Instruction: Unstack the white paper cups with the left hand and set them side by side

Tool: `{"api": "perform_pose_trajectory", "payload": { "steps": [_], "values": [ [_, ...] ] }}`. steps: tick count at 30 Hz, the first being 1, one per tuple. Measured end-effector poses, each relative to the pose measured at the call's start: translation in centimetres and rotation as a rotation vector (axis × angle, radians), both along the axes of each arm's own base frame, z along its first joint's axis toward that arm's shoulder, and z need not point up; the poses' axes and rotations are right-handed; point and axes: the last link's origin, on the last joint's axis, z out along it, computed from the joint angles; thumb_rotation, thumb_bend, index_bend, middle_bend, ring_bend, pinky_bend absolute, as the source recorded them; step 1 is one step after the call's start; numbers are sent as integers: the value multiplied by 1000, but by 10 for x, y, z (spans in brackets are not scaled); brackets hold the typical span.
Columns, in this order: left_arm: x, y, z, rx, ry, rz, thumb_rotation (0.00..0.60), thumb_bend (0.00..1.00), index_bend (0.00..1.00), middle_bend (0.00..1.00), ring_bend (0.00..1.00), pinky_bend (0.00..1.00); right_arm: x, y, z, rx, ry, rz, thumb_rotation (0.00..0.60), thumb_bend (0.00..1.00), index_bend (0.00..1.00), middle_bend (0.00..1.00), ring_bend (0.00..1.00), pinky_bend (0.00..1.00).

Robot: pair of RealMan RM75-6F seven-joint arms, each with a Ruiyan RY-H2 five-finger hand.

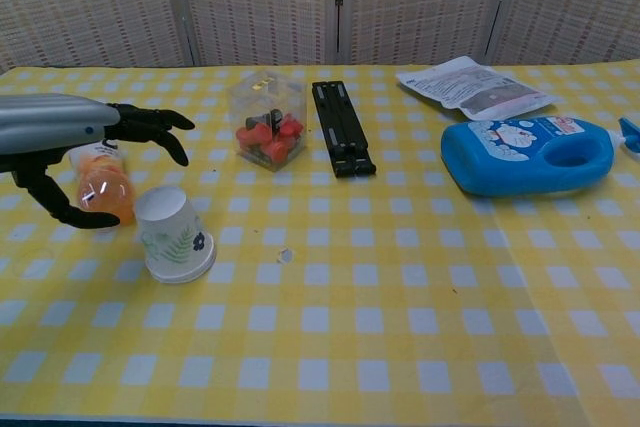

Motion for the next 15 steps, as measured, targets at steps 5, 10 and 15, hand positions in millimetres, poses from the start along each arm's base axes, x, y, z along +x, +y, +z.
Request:
{"api": "perform_pose_trajectory", "payload": {
  "steps": [5,10,15],
  "values": [
    [2,1,-7,-4,-3,0,600,357,254,44,33,0,-2,0,0,2,-5,-6,600,390,0,0,65,0],
    [1,3,-11,-2,-3,12,600,368,268,50,37,1,-3,0,0,3,-6,-7,600,390,0,0,63,0],
    [0,4,-14,-4,0,21,600,378,272,52,38,2,-5,1,0,3,-9,-12,600,390,0,0,64,0]
  ]
}}
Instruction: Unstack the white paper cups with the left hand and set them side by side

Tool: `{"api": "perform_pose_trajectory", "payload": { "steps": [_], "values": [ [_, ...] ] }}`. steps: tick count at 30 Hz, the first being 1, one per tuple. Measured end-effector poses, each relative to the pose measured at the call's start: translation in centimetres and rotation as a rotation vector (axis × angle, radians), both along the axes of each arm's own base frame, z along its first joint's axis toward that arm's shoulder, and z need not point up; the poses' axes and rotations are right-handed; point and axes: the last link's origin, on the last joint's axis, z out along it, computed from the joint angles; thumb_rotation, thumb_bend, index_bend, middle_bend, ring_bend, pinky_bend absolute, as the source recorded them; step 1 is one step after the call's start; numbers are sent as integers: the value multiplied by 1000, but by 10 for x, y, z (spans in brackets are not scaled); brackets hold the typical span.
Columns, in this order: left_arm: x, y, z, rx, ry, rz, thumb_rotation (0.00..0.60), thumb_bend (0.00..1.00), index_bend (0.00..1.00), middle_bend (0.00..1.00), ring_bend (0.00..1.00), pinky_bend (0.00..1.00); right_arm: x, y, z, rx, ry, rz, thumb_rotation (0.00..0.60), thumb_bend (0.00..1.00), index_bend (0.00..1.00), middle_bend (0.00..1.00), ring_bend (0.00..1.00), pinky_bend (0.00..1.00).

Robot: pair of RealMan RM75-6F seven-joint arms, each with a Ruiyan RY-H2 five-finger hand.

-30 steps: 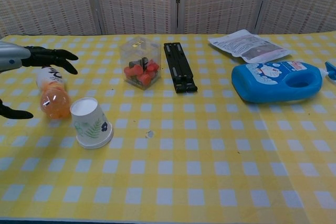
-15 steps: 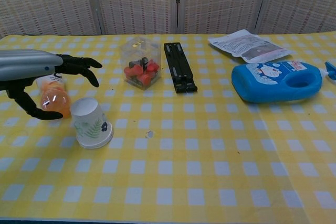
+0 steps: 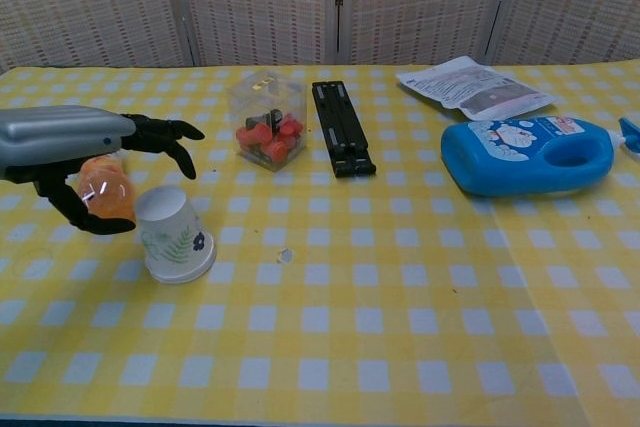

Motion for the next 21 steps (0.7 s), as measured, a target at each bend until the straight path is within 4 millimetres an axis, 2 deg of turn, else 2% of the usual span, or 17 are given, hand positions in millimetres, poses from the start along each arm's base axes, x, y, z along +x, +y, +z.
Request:
{"api": "perform_pose_trajectory", "payload": {
  "steps": [21],
  "values": [
    [-2,-1,-1,5,10,7,600,386,310,77,55,10,-2,1,3,-7,-11,-12,600,390,0,0,63,0]
  ]
}}
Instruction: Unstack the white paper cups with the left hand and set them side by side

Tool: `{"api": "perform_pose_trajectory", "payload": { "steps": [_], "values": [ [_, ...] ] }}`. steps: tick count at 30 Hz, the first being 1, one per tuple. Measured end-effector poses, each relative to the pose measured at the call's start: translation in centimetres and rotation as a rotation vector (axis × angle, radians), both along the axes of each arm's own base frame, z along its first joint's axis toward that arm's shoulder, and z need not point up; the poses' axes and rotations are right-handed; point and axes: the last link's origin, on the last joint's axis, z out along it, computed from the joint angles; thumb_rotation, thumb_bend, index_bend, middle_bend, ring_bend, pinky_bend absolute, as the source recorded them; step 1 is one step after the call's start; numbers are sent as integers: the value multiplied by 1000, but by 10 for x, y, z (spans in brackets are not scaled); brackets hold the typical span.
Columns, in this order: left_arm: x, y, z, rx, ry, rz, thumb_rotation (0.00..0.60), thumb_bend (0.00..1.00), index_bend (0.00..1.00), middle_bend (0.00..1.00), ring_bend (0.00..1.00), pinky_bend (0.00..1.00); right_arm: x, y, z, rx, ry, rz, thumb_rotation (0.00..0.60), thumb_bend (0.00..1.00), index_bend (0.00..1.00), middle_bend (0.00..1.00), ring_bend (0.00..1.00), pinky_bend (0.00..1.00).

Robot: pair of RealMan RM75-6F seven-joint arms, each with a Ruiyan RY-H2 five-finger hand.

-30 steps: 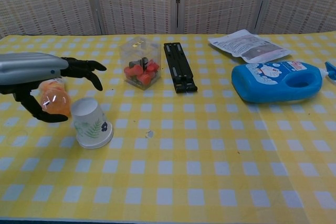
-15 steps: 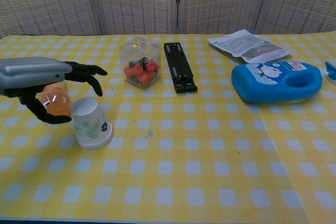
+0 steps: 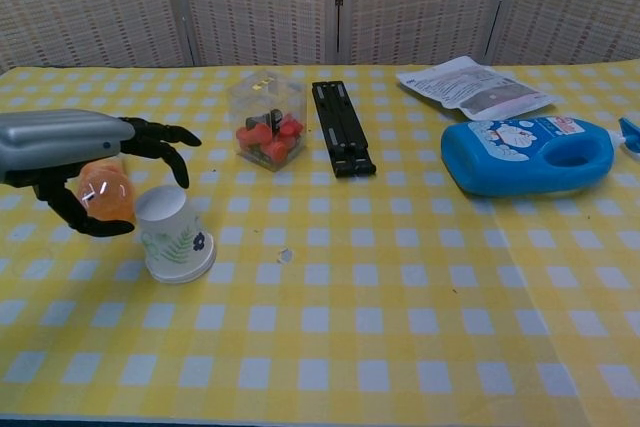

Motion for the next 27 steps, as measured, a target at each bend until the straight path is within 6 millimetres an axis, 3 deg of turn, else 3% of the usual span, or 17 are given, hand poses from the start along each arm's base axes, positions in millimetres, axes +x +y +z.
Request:
{"api": "perform_pose_trajectory", "payload": {
  "steps": [27],
  "values": [
    [5,2,-4,-7,12,-4,600,434,347,95,60,14,-3,3,0,4,-8,-13,600,390,0,0,65,0]
  ]
}}
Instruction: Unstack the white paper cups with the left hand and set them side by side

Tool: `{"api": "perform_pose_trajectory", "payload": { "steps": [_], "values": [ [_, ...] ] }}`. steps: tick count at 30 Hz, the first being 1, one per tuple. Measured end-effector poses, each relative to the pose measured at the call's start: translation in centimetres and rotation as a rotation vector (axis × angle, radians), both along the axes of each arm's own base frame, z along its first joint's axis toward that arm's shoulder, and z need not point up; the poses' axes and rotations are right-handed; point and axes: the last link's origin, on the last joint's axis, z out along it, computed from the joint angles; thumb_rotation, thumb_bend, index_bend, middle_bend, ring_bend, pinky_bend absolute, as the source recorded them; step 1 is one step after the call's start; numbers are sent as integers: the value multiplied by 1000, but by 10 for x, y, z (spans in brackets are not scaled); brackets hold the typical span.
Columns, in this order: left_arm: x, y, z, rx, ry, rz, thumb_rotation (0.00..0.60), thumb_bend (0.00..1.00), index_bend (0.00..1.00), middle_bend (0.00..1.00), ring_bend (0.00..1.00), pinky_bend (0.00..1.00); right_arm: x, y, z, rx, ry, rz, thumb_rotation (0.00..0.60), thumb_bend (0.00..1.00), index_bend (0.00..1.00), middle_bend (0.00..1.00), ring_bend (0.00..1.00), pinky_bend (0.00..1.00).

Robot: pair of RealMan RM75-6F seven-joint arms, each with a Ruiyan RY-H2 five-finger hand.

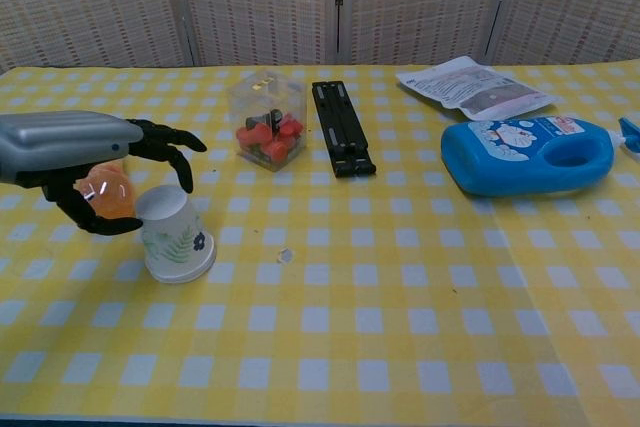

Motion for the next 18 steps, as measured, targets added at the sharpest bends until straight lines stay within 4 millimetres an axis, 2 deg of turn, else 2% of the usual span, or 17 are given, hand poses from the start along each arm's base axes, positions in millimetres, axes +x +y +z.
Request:
{"api": "perform_pose_trajectory", "payload": {
  "steps": [12,18],
  "values": [
    [1,0,-1,6,-13,-8,600,456,407,128,85,35,-2,1,1,0,-3,-7,600,390,0,0,66,0],
    [5,-2,7,14,-18,-20,600,461,408,133,87,32,-1,0,0,3,-3,-6,600,389,0,0,68,0]
  ]
}}
